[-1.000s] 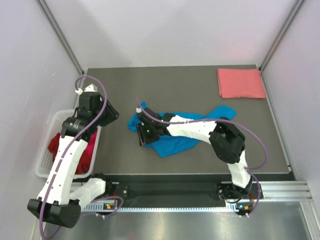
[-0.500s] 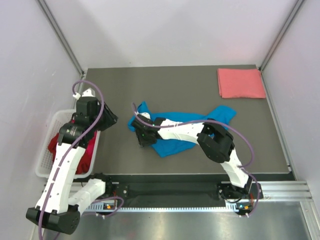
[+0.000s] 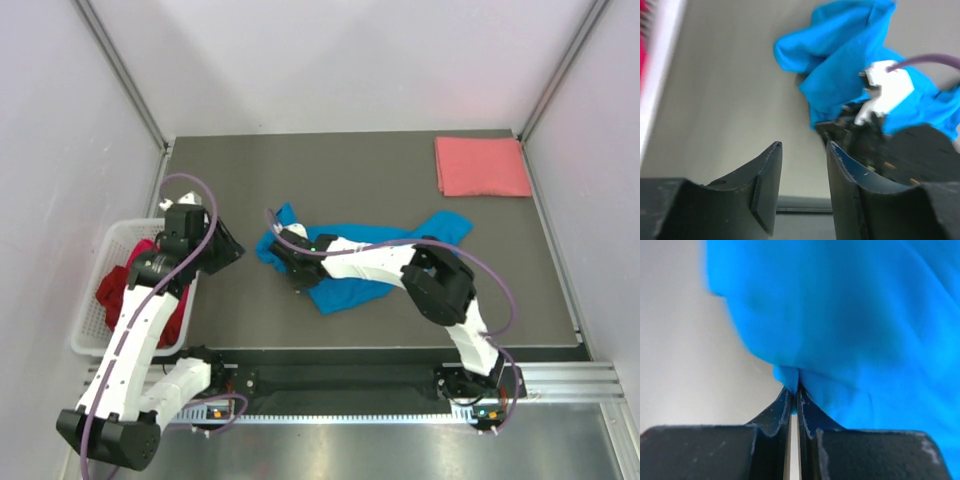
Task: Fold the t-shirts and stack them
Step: Flatten the tshirt out
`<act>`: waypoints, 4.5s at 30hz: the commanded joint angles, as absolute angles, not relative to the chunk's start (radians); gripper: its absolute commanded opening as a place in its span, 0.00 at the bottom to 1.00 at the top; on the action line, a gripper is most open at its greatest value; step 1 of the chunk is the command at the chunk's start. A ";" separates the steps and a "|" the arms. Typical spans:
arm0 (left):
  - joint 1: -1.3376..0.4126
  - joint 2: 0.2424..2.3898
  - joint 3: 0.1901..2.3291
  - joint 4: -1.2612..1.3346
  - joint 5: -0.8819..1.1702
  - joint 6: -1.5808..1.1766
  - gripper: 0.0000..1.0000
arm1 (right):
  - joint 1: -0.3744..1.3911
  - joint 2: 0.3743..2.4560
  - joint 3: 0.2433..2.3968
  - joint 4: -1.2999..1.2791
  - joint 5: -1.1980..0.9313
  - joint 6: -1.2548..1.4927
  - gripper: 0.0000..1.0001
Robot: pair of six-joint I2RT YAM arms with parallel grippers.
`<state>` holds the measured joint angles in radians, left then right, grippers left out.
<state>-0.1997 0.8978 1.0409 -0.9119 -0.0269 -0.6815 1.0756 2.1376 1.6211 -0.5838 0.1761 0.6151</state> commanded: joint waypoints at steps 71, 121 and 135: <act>-0.526 1.593 1.630 -0.801 -0.198 -0.563 0.00 | 0.364 0.966 1.402 -1.141 0.225 0.308 0.00; -0.204 2.177 2.412 -0.850 -0.239 -0.403 0.65 | 0.091 1.954 2.238 -0.584 0.106 0.161 0.60; -0.272 1.665 1.616 -0.793 -0.170 -0.420 0.49 | 0.225 1.415 1.378 -0.811 -0.133 0.291 0.48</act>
